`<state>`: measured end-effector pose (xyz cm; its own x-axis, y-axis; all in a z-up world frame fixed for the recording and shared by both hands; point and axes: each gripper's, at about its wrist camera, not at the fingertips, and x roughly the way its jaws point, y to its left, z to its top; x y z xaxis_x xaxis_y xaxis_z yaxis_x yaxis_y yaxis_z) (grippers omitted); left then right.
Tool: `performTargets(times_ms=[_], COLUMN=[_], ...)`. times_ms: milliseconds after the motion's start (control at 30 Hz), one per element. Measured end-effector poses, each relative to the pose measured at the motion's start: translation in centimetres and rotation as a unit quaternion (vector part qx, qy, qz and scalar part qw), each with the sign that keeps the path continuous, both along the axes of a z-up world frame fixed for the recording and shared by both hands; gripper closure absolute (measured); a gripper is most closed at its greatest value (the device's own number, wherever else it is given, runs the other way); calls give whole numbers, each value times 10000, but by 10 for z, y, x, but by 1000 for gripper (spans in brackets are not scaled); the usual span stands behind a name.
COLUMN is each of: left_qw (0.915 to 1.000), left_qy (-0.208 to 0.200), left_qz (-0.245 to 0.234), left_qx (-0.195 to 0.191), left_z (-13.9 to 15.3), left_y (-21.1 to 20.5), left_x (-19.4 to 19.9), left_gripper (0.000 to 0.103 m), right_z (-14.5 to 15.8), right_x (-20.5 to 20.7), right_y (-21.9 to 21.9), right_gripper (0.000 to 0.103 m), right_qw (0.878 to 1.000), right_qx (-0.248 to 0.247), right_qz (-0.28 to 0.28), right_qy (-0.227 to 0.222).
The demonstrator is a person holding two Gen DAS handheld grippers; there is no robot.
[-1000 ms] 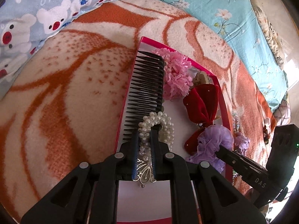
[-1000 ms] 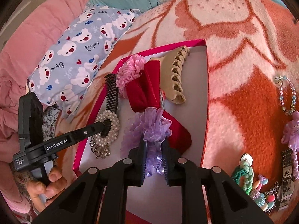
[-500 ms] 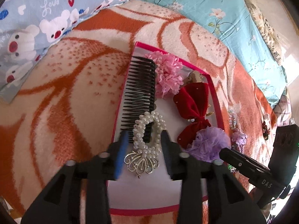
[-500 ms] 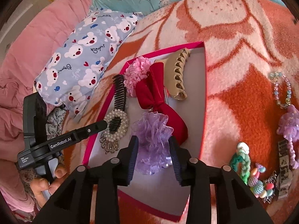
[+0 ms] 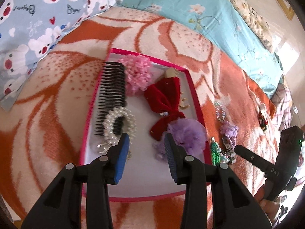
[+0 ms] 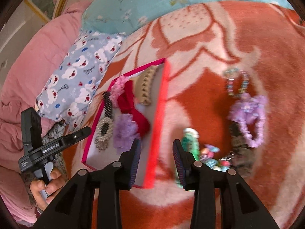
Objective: Organize jewelry
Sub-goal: 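Move the left gripper to the green braided tie while the right reaches the lavender beaded scrunchie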
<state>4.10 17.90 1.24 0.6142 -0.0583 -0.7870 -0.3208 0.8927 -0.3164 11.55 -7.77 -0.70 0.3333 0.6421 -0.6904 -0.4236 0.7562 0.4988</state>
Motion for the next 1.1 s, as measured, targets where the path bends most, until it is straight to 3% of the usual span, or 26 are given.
performTargets(times_ms=[567,1100], left_qw=[9953,9808], left_qy=[-77,393], left_qz=[-966,-1904], left_qx=[67,181], left_z=[14,-14], left_y=[-81,-160], left_x=[10,59], left_gripper=[68,68], right_z=[-11,-21], right_x=[5,58], right_y=[-92,-92], right_gripper=[66,66], right_qw=[9959,9949], right_qx=[-5,-137], right_qz=[-898,-988], right_qy=[78,151])
